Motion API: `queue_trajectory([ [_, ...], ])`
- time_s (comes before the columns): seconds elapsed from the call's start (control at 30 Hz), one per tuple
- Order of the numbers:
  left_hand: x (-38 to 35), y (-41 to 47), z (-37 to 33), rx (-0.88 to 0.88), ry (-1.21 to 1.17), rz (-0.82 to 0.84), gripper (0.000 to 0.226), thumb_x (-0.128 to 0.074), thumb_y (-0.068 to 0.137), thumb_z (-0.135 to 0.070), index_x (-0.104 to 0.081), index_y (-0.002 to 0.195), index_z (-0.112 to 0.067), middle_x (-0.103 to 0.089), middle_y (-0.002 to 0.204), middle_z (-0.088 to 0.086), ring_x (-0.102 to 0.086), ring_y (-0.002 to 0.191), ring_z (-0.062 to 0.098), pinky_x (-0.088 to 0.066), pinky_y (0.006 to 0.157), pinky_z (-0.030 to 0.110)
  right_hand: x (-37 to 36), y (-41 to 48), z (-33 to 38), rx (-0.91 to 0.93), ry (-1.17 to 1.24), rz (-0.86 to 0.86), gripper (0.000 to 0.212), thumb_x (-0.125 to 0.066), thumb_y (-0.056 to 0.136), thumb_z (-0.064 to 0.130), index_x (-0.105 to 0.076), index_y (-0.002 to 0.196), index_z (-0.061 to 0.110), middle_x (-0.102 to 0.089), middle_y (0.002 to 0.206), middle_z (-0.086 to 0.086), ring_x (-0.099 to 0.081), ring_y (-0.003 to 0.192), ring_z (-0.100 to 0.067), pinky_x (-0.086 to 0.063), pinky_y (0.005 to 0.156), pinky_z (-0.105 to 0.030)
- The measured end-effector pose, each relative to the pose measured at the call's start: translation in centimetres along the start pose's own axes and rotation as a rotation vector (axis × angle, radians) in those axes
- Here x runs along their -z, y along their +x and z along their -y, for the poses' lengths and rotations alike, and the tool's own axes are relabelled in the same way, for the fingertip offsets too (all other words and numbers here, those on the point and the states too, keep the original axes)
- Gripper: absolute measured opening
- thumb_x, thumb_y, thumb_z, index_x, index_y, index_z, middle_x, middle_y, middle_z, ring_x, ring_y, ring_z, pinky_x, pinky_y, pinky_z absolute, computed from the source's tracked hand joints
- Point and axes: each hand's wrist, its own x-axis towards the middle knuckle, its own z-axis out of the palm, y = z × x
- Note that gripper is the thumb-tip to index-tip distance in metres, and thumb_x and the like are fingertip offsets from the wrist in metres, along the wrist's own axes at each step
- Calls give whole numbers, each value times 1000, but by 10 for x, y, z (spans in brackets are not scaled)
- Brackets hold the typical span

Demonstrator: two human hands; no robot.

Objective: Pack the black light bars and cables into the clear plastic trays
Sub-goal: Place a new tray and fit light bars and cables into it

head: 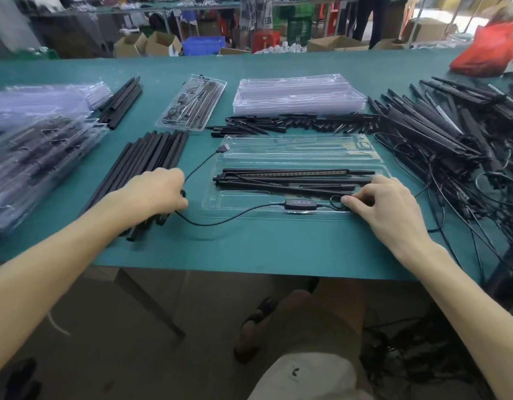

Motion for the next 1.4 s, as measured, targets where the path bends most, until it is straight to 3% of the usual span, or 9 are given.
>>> queue_trajectory([
  [0.17, -1, 29, 11, 106, -94, -177, 25, -61, 96, -25, -54, 111, -6, -60, 115, 23, -58, 99, 40, -41, 77, 39, 0, 0, 0, -10, 5, 2, 31, -69, 92, 43, -74, 81, 15, -53, 81, 8, -42, 87, -15, -33, 70, -33],
  [0.3, -7, 44, 8, 135, -118, -139, 27, -64, 96, -26, -52, 105, -4, -59, 119, 24, -56, 96, 38, -42, 79, 41, -1, 0, 0, -19, 4, 2, 31, -68, 92, 44, -74, 82, 16, -52, 81, 9, -42, 88, -13, -33, 71, -32],
  [0.43, -9, 46, -4, 157, -76, -194, 50, -70, 93, -22, -41, 122, 6, -38, 132, 29, -57, 104, 50, -44, 81, 50, -2, -1, -1, -17, 6, -5, 31, -69, 92, 44, -73, 80, 16, -51, 80, 9, -43, 88, -14, -33, 70, -32],
  [0.57, -6, 49, -15, -175, -157, -444, 31, -60, 95, -8, -48, 122, -1, -41, 123, 18, -57, 95, 41, -50, 78, 53, -2, -2, -1, -19, 5, -5, 31, -68, 92, 45, -72, 80, 16, -52, 80, 9, -43, 88, -14, -31, 69, -32],
  [0.7, -10, 53, -29, -432, -167, -257, 26, -48, 102, -15, -60, 125, -17, -49, 126, 5, -54, 115, 25, -47, 98, 47, -2, -2, -1, -16, 0, -4, 31, -68, 92, 45, -72, 80, 16, -51, 80, 9, -44, 88, -14, -32, 69, -31],
  [1.03, -13, 73, -24, -288, -161, -230, 16, -46, 102, -25, -56, 115, -22, -53, 131, 7, -55, 115, 28, -45, 100, 48, -2, -2, -1, -13, 1, -9, 32, -67, 92, 45, -72, 81, 16, -52, 81, 8, -46, 89, -16, -33, 70, -31],
  [1.23, -21, 74, -16, -169, -83, -188, 46, -28, 109, -37, -59, 123, -5, -44, 149, 9, -50, 130, 31, -45, 101, 50, -1, -3, 0, -14, 9, -8, 31, -68, 92, 45, -73, 81, 16, -52, 81, 8, -46, 88, -15, -32, 69, -31],
  [1.33, -24, 73, -13, -72, -97, -202, 57, -26, 109, -42, -58, 98, 3, -44, 141, 20, -57, 109, 40, -47, 93, 49, 0, -4, 0, -14, 11, -13, 31, -68, 92, 44, -73, 81, 16, -52, 80, 8, -45, 87, -14, -32, 69, -31],
  [1.4, -26, 73, -11, -17, -142, -272, 55, -30, 109, -39, -57, 102, 9, -45, 134, 27, -55, 105, 43, -47, 93, 51, 0, -3, 0, -13, 10, -16, 31, -68, 92, 44, -73, 81, 16, -52, 81, 8, -45, 88, -15, -32, 69, -31],
])
